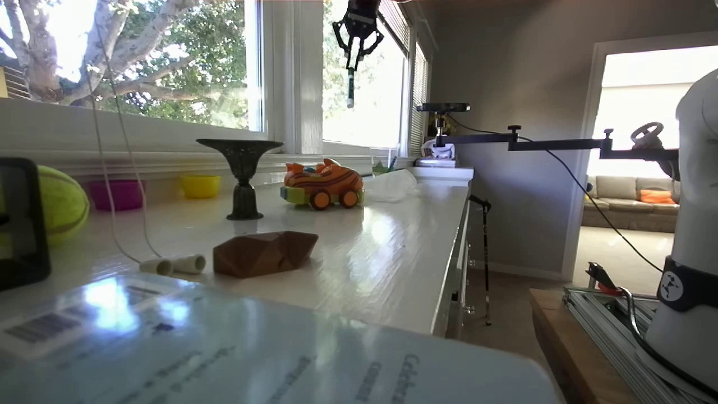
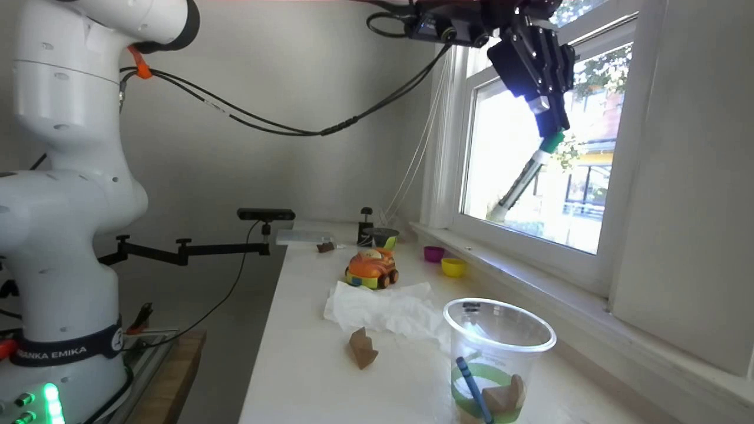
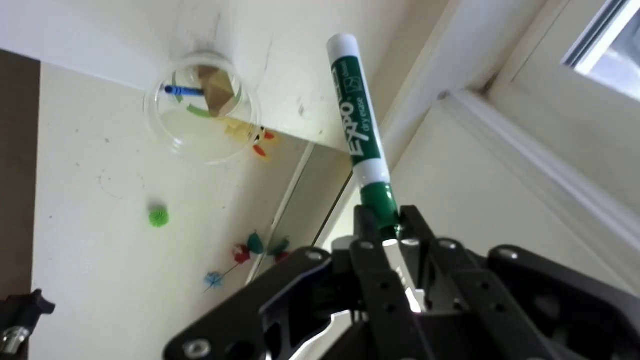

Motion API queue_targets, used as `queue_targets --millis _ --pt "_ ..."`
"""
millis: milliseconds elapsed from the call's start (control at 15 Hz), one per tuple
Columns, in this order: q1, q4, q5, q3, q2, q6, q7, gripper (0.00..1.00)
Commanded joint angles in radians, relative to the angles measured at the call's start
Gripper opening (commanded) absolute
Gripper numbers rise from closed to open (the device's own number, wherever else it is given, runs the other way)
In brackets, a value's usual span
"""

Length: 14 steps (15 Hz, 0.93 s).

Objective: Pick up the marker from the cup and put it on the counter

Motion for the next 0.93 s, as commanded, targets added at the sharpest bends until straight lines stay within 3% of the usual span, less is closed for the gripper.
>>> queue_targets --millis 0,200,400,867 --pt "-0.007 0.062 0.174 0.01 0.007 -0.182 -0.066 0.04" --pt "-0.018 0.075 0.25 0.002 0.022 -0.341 -0.063 0.04" --pt "-0.033 0.049 0.255 -0.014 0.033 -0.433 -0.038 0.04" --pt "-0.08 -0.129 0.275 -0.059 0.05 -0.42 -0.026 0.04"
